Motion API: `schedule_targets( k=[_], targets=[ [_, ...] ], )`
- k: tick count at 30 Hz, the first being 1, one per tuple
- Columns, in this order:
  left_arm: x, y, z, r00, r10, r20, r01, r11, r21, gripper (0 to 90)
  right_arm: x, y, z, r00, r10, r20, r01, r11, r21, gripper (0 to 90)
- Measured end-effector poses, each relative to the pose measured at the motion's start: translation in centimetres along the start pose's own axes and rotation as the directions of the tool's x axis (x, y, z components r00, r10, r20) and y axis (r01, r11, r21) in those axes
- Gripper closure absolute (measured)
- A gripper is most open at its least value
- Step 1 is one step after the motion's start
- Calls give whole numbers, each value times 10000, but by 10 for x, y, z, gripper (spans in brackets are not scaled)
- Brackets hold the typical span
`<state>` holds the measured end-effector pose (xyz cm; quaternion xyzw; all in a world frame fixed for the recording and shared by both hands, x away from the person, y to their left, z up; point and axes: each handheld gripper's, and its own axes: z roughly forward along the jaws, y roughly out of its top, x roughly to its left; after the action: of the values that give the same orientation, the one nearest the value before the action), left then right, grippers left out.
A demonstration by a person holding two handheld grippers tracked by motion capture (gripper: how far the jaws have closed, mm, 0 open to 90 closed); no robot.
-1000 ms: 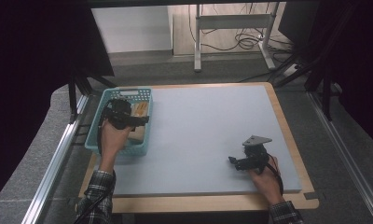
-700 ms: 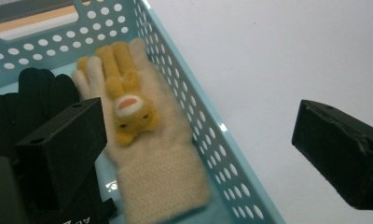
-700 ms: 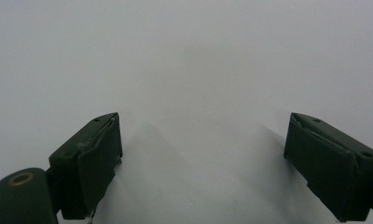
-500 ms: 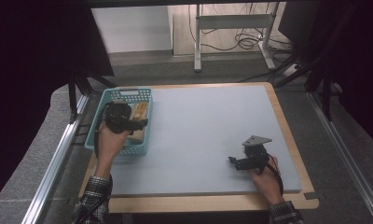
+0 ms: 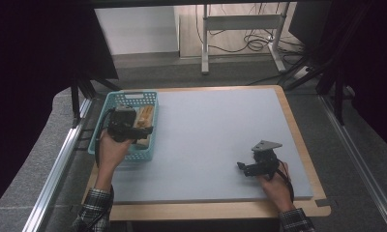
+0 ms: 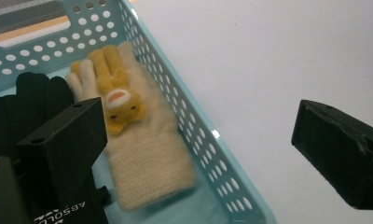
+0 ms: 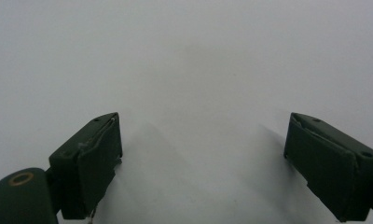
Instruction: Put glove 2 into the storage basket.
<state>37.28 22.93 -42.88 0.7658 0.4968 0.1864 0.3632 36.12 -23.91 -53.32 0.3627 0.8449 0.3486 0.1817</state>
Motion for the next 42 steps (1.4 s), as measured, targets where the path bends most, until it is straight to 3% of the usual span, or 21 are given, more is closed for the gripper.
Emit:
schedule_targets(
  k=[12, 24, 42],
  targets=[
    [-10, -7, -3, 9994, 314, 167, -312, 9994, -129, 36, 0, 0, 0, 10000, 2, -1, -2, 10000, 0, 107],
    [-21, -17, -5, 9971, 461, 603, -442, 9985, -330, 36, 0, 0, 0, 10000, -9, 1, 9, 10000, 3, 107],
    [-50, -22, -1, 9903, 887, 1070, -830, 9950, -563, 35, 0, 0, 0, 10000, -16, 3, 16, 10000, 2, 108]
  ],
)
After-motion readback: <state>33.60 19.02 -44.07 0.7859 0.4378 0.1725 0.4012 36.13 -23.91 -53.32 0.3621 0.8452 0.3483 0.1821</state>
